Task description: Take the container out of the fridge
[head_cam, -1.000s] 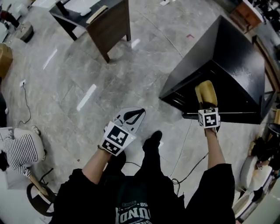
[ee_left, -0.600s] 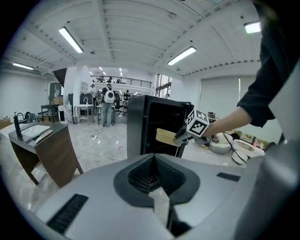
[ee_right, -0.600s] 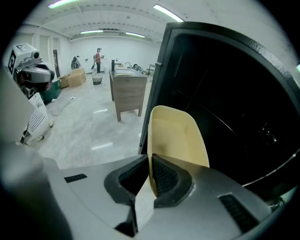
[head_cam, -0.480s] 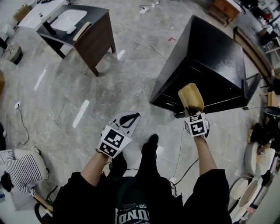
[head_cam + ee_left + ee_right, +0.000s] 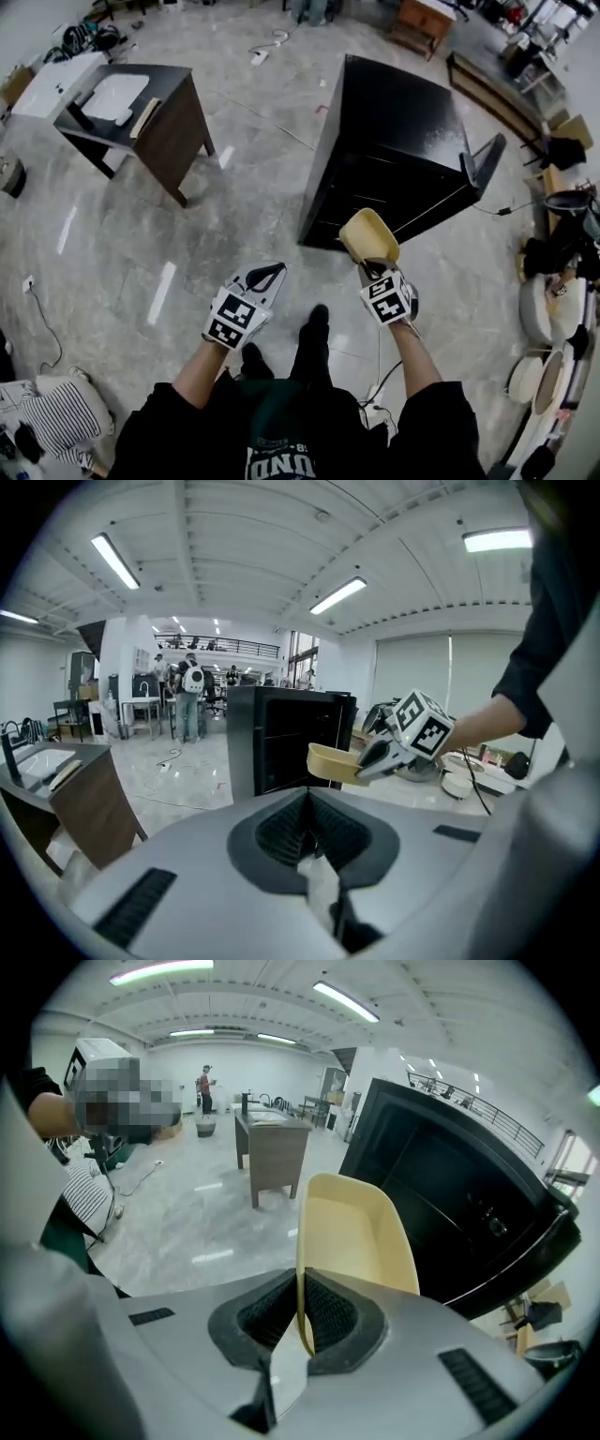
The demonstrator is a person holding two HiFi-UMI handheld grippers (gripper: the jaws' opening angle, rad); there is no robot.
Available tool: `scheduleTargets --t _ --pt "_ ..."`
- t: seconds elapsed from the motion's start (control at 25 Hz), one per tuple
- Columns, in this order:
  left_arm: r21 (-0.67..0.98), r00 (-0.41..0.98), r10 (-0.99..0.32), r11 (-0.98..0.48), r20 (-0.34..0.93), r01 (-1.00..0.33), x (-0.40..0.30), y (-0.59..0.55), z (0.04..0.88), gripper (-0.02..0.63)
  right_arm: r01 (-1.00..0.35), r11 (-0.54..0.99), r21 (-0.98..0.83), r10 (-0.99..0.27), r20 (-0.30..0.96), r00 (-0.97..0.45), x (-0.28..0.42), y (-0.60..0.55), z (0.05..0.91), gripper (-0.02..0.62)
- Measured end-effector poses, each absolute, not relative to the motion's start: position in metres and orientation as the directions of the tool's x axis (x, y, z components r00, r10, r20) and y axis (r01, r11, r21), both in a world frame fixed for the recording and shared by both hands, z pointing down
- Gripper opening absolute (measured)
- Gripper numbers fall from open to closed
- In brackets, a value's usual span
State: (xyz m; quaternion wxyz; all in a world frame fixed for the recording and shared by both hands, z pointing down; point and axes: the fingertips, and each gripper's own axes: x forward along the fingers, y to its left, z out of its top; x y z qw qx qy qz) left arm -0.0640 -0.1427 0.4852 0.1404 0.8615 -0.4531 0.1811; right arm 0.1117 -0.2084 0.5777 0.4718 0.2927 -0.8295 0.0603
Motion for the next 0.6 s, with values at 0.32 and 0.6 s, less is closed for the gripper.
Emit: scheduleTargets --t 0.32,0.6 --pt "0.087 0.568 -0.711 -0.59 0.414 -0.802 -0.044 -0.126 0.466 0.014 -0.611 0.77 0.184 -0.479 0.8 -0.362 0.124 -0.16 0.557 0.043" --pt "0.072 0.601 -0.689 -0.631 0.406 -0.772 -0.028 -0.117 0.457 0.014 -0.686 0.718 0.123 -0.511 0.762 -0.398 0.124 -0.126 0.543 0.043"
